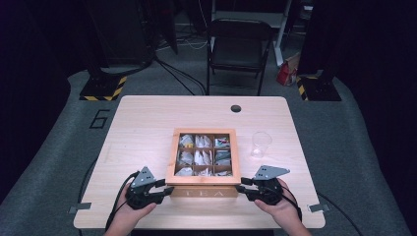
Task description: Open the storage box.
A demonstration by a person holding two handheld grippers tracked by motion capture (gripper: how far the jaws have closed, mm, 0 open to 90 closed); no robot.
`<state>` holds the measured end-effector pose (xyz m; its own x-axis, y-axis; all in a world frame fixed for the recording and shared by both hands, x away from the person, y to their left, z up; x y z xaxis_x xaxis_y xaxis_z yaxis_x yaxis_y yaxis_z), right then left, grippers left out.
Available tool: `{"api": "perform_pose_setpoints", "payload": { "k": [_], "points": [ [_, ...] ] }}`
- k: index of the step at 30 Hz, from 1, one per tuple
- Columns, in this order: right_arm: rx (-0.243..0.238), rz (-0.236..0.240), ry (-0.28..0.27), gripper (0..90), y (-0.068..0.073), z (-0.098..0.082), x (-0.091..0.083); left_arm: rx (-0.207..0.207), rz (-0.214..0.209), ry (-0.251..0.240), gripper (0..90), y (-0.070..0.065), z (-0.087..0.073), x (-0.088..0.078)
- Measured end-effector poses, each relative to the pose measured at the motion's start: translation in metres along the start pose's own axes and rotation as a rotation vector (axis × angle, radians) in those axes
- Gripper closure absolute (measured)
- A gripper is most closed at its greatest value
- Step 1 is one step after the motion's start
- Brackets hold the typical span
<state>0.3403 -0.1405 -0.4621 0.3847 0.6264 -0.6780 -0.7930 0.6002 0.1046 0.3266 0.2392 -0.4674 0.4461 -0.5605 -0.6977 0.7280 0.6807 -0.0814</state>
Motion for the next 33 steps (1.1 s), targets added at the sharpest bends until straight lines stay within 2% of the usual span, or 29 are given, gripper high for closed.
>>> {"api": "perform_pose_setpoints", "payload": {
  "k": [2, 4, 8, 11, 18, 26, 30, 33],
  "points": [
    [-0.001, -0.002, 0.000, 64.3, 0.000, 0.000, 0.000, 0.004, 0.000, 0.002, 58.7, 0.000, 0.003, -0.001],
    [-0.002, 0.000, -0.003, 64.4, 0.000, 0.001, -0.001, -0.004, 0.022, -0.010, 58.6, 0.000, 0.005, -0.001],
    [0.004, 0.005, -0.013, 64.5, -0.001, 0.002, -0.003, -0.016, 0.021, -0.013, 58.4, 0.000, 0.009, -0.004],
    [0.010, 0.014, -0.019, 64.7, -0.001, 0.002, -0.004, -0.007, 0.035, -0.002, 58.2, 0.000, 0.011, -0.005],
    [0.018, 0.027, -0.024, 64.4, -0.004, 0.009, -0.010, -0.023, 0.011, -0.009, 58.2, 0.003, 0.019, -0.013],
    [0.000, 0.011, -0.037, 64.0, -0.006, 0.023, -0.018, -0.033, -0.003, -0.020, 58.2, 0.008, 0.033, -0.025],
    [-0.001, 0.007, -0.039, 63.7, -0.007, 0.029, -0.023, -0.038, 0.007, -0.026, 57.9, 0.009, 0.038, -0.029],
    [-0.001, -0.002, -0.041, 63.0, -0.009, 0.033, -0.025, -0.026, 0.018, -0.027, 56.9, 0.009, 0.041, -0.032]
  ]
}}
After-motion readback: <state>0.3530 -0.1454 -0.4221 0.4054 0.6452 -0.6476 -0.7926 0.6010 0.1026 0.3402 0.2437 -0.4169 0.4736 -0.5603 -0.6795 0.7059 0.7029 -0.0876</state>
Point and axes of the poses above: each handheld gripper's, and its own axes: x roughly forward along the jaws, z roughly out of its top, y roughly to its left, the point moved 1 cm from there along x, roughly forward along the jaws, and after that the axes turned 7 degrees about y, right-handed, at the moved point
